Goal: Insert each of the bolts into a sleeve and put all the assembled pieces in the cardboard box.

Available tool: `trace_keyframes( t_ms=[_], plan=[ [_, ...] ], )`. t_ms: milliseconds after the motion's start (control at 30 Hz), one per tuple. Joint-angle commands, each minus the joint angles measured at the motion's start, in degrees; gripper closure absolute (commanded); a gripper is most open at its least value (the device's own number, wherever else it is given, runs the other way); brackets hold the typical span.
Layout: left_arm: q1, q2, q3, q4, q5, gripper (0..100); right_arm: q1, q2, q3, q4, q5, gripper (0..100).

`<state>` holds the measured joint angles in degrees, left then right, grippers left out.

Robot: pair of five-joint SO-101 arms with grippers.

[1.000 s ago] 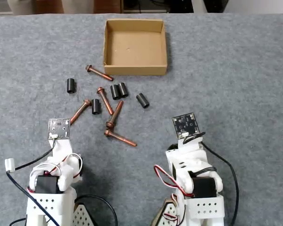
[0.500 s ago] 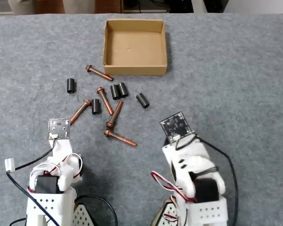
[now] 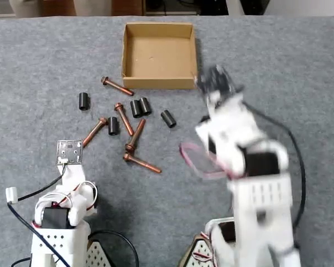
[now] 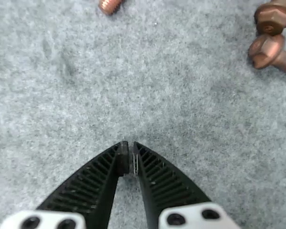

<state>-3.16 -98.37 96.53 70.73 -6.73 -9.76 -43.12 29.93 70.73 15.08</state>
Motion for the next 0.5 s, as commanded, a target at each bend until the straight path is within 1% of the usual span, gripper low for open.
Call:
trace_keyframes(
  t_ms=[0,67,167,233,333,467],
  plan=[
    [0.4,-2.9,0.5,0.3,-0.4,97,-1.0,14.5,-13.3,0.8,-0.7,99.5],
    [0.4,-2.9,0.5,0.3,-0.4,97,-1.0,20.5,-17.4,0.9,-0.7,97.8],
    [0.4,-2.9,0.5,0.2,-0.2,97,-1.0,28.5,-22.5,2.9,-0.7,87.5],
    [0.5,-2.9,0.5,0.2,-0.2,97,-2.5,33.9,-26.1,6.0,-0.7,82.1],
    [0.6,-2.9,0.5,0.2,-0.2,97,-5.8,42.0,-31.8,10.4,-0.7,81.8],
    [0.8,-2.9,0.5,0.2,-0.2,97,-10.9,52.8,-39.3,12.3,-1.1,81.8]
  ],
)
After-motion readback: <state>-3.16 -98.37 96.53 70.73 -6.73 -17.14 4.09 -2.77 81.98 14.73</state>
